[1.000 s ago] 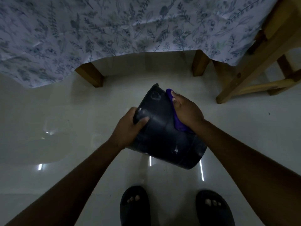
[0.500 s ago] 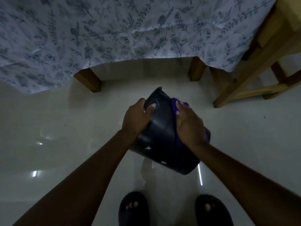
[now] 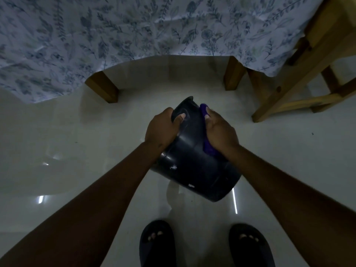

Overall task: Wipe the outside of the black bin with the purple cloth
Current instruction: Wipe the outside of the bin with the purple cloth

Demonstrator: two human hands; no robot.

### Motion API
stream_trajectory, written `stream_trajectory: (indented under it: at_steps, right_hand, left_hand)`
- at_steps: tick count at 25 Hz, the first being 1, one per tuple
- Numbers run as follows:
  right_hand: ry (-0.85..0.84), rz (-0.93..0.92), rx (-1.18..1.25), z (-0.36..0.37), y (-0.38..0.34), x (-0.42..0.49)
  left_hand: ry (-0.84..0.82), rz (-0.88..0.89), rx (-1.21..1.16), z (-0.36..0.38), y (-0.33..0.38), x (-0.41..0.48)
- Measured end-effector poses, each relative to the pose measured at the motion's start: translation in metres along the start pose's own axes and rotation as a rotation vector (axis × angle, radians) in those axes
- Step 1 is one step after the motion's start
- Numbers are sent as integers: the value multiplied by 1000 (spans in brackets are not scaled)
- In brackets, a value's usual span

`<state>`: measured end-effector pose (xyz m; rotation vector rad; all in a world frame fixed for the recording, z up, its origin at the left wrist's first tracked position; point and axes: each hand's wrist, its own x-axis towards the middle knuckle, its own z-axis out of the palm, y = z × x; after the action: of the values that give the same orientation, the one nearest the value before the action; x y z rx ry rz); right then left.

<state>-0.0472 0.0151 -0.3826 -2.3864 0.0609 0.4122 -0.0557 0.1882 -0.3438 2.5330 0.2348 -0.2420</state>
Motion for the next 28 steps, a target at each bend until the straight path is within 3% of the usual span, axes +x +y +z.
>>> stream_trajectory:
  at_steps: [2,5,7,11,15,18,23,25,28]
  right_hand:
    - [24,29,-6,2,2,-3]
    - [134,-165,-371,37,-2,-79]
    - [147,-218,-440,50,-3,-100]
    - [146,-200,-315,26,-7,-38]
    - [52,-100,-128,5,1,1]
    - [6,-103,-34,0,2,8]
    - [92,-380,-408,24,18,-95]
    - [77,-423,-390,21,26,-90]
    - [74,-167,-119,0,11,-20]
  left_hand:
    - [-10,-44,49,1,1,2]
    - [-32,-72,90,3,12,14]
    - [-40,-48,72,4,16,18]
    - [-72,-3,50,0,16,20]
    - [-206,-27,-188,-18,5,2]
    - [-159,-22,-154,-16,-24,-33]
    - [-159,10,-51,-9,-3,4]
    - [-162,45,-43,-5,9,17]
    - [-150,51,-34,-2,10,22]
